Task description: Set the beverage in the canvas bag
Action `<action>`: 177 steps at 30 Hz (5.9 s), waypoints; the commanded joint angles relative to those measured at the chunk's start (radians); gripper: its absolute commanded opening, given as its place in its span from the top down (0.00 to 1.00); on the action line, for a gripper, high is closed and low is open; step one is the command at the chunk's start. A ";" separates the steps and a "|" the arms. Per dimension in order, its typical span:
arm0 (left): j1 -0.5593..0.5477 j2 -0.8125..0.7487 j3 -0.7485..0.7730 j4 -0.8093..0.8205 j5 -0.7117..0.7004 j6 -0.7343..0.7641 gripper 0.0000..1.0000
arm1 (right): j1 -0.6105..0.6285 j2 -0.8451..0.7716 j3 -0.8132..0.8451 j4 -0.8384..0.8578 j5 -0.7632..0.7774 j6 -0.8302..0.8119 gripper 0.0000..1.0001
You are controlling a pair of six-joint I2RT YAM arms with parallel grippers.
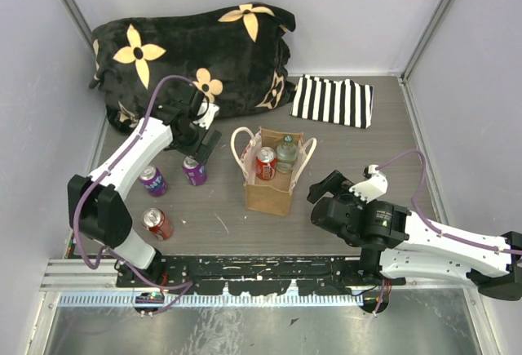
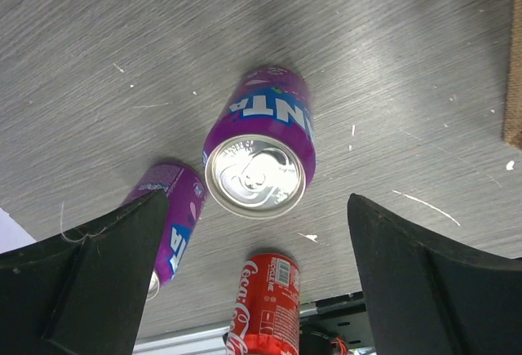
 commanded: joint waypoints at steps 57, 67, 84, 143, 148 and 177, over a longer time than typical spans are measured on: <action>-0.390 0.249 0.777 -0.119 0.058 -0.069 1.00 | 0.003 -0.057 -0.012 -0.025 0.025 0.039 0.00; -0.473 0.295 0.741 -0.117 0.050 -0.065 1.00 | 0.003 -0.088 -0.026 -0.038 0.028 0.051 0.00; -0.530 0.410 0.722 -0.083 0.059 -0.088 1.00 | 0.003 -0.142 -0.013 -0.108 0.055 0.089 0.00; -0.608 0.506 0.476 0.162 0.096 -0.130 0.21 | 0.003 -0.182 -0.007 -0.198 0.059 0.164 0.00; -0.616 0.497 0.475 0.161 0.090 -0.126 0.04 | 0.003 -0.182 -0.008 -0.197 0.058 0.162 0.00; -0.587 0.337 0.424 0.254 -0.165 -0.009 0.02 | 0.004 -0.146 -0.012 -0.143 0.044 0.127 0.00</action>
